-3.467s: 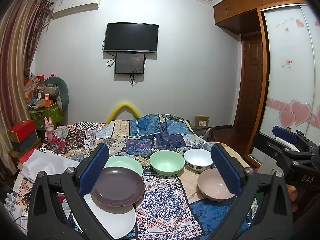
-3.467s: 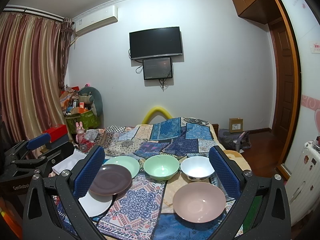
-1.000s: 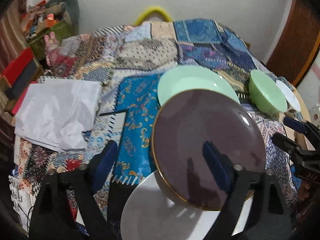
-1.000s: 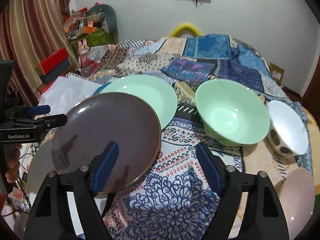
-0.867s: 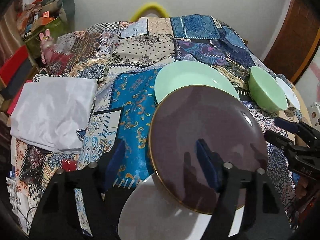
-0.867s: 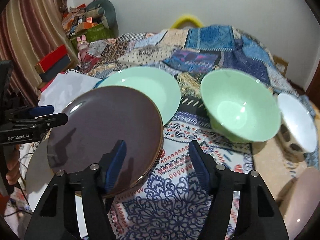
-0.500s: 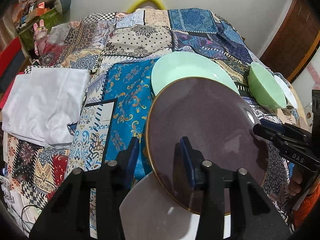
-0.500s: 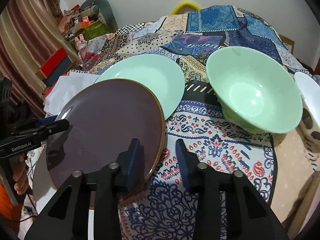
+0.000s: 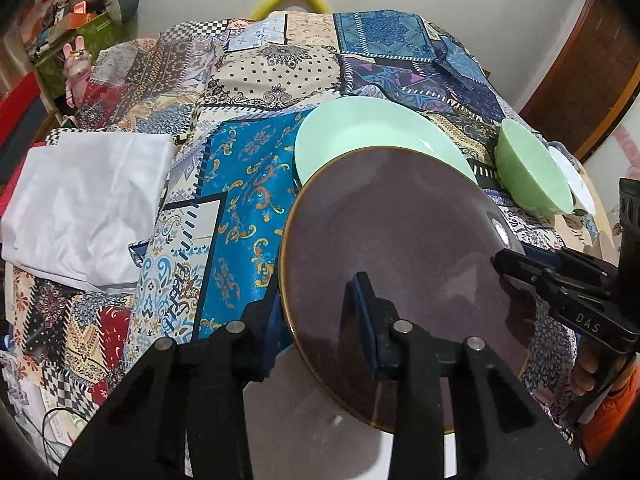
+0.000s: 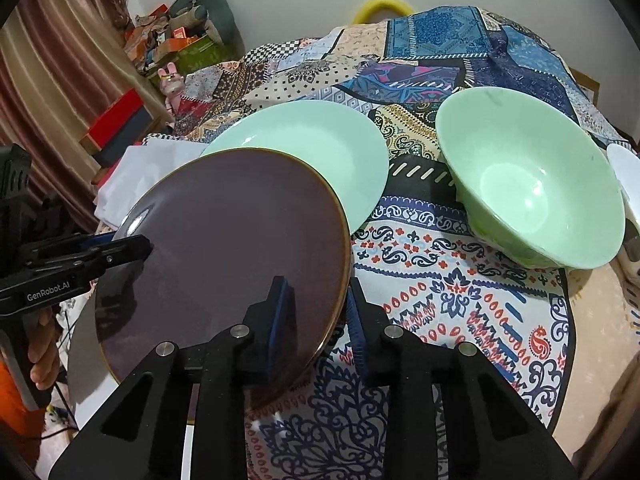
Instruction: Organize plates and bowls
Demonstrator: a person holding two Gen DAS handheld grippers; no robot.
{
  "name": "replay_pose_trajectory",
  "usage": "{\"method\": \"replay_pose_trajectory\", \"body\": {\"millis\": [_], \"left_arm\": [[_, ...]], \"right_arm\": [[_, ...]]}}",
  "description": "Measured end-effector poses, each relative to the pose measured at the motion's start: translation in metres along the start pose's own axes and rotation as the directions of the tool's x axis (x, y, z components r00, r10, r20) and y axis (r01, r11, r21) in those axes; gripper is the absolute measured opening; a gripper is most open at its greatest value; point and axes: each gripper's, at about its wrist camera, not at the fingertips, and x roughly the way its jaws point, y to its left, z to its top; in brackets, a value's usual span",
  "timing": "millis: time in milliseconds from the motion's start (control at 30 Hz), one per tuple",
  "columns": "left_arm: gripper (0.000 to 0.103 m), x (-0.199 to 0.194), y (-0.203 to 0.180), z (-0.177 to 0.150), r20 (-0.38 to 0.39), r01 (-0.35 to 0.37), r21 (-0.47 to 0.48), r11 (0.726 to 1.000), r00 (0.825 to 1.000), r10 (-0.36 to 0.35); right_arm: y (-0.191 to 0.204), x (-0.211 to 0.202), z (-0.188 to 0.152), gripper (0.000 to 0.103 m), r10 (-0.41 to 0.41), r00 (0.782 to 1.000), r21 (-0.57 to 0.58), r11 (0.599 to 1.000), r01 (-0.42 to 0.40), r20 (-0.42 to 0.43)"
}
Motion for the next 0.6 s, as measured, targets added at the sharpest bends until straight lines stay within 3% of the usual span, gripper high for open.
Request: {"method": "replay_pose_trajectory", "body": {"millis": [600], "left_arm": [[0.034,-0.025,-0.029,-0.013,0.011,-0.018,0.024,1.0,1.0,0.017]], "right_arm": [[-0.01,-0.029,-0.012,0.023,-0.008,0.999,0.02,1.0,0.007,0.05]]}}
